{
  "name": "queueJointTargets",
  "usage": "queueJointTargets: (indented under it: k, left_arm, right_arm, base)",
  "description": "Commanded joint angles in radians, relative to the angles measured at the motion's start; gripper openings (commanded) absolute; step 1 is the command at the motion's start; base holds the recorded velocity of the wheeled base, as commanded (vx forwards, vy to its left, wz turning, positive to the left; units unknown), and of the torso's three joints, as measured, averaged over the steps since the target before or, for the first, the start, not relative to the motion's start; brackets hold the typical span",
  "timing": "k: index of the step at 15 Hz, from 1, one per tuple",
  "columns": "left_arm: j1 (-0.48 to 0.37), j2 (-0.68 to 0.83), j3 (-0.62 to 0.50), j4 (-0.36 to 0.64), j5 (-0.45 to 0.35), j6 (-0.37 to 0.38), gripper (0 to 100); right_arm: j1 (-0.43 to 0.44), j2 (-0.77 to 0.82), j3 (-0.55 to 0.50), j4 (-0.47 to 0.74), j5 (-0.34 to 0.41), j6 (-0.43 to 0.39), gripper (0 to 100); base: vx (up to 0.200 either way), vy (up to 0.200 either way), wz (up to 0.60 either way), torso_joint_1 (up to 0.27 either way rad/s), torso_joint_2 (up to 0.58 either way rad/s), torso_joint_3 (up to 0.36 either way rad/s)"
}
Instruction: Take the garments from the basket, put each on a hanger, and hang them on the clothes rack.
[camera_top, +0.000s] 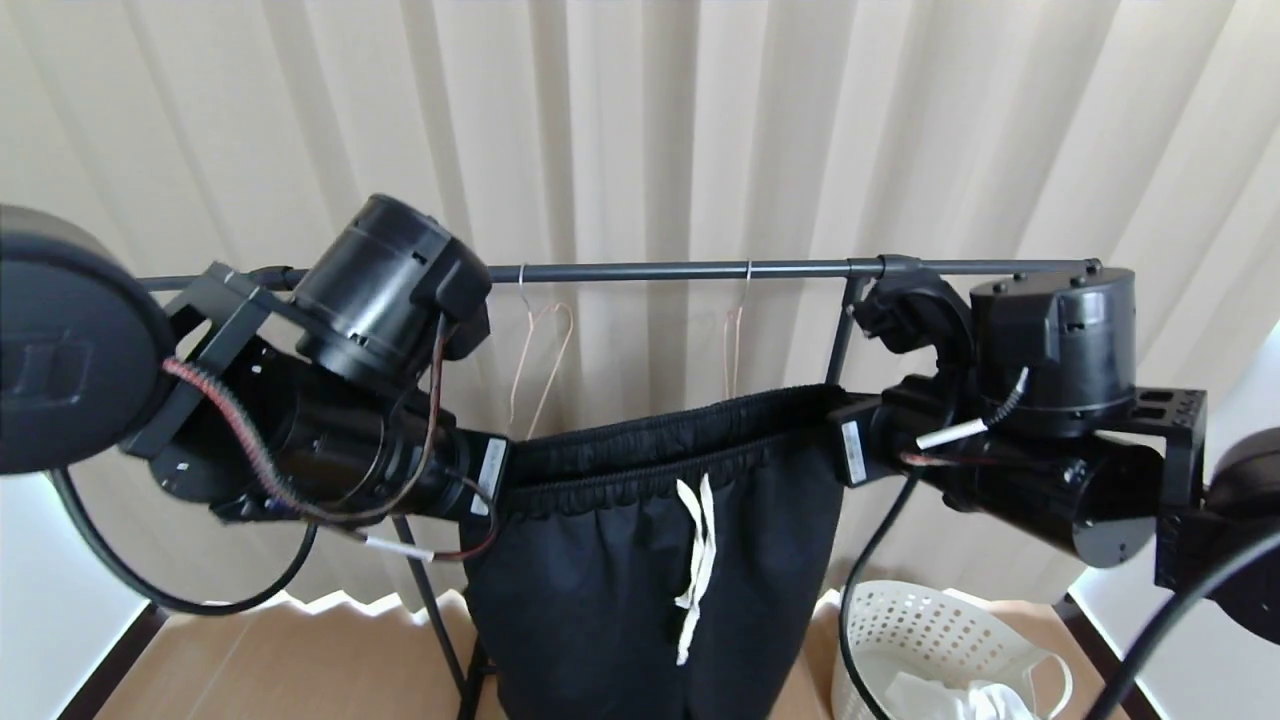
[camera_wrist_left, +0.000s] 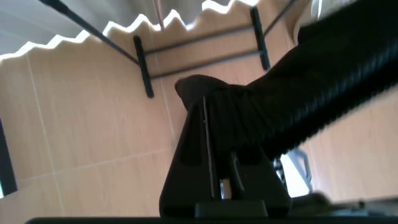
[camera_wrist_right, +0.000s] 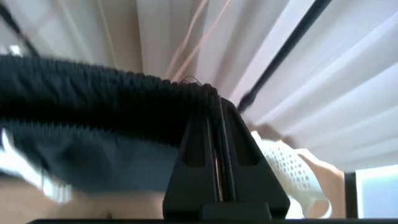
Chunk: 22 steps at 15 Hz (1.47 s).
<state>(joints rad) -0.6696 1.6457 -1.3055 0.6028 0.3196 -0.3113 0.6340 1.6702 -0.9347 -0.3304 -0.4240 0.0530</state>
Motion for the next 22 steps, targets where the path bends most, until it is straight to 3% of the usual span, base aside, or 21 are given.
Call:
queueJointTargets:
  k: [1, 3, 6, 9, 14, 17, 22]
  left_arm:
    - [-0.097, -0.087, 0.195, -0.07, -0.004, -0.003, 0]
    - [-0.151, -0.041, 0.327, -0.239, -0.005, -0.003, 0]
    - [-0.217, 0.028, 0.328, -0.327, -0.008, -0.06, 0]
    - [-0.297, 0.071, 0.285, -0.414, -0.022, -0.157, 0]
    - [-0.355, 0.157, 0.198, -0.426, -0.028, -0.239, 0]
    - [-0.36, 0.192, 0.186, -0.422, -0.016, -0.25, 0]
    - [-0.266, 0.155, 0.195, -0.417, 0.015, -0.244, 0]
  right_arm:
    - [-0.028, 0.131, -0.187, 0.001, -0.015, 0.007, 0]
    - [-0.04, 0.263, -0.328, -0.001, -0.038, 0.007, 0]
    - [-0.04, 0.347, -0.432, -0.012, -0.068, 0.022, 0]
    - [-0.037, 0.402, -0.516, -0.012, -0.071, 0.09, 0]
    - [-0.019, 0.395, -0.51, -0.01, -0.093, 0.145, 0]
    - [-0.019, 0.373, -0.477, -0.013, -0.107, 0.153, 0]
    - [-0.071, 0.244, -0.332, -0.013, -0.104, 0.217, 0]
  base:
    - [0.0, 0.0, 0.0, 0.0, 0.0, 0.0]
    - [0.0, 0.0, 0.0, 0.0, 0.0, 0.0]
    - [0.0, 0.0, 0.0, 0.0, 0.0, 0.0]
    - [0.0, 0.0, 0.0, 0.0, 0.0, 0.0]
    - [0.0, 0.0, 0.0, 0.0, 0.0, 0.0]
    - [0.0, 0.0, 0.0, 0.0, 0.0, 0.0]
    - [0.0, 0.0, 0.0, 0.0, 0.0, 0.0]
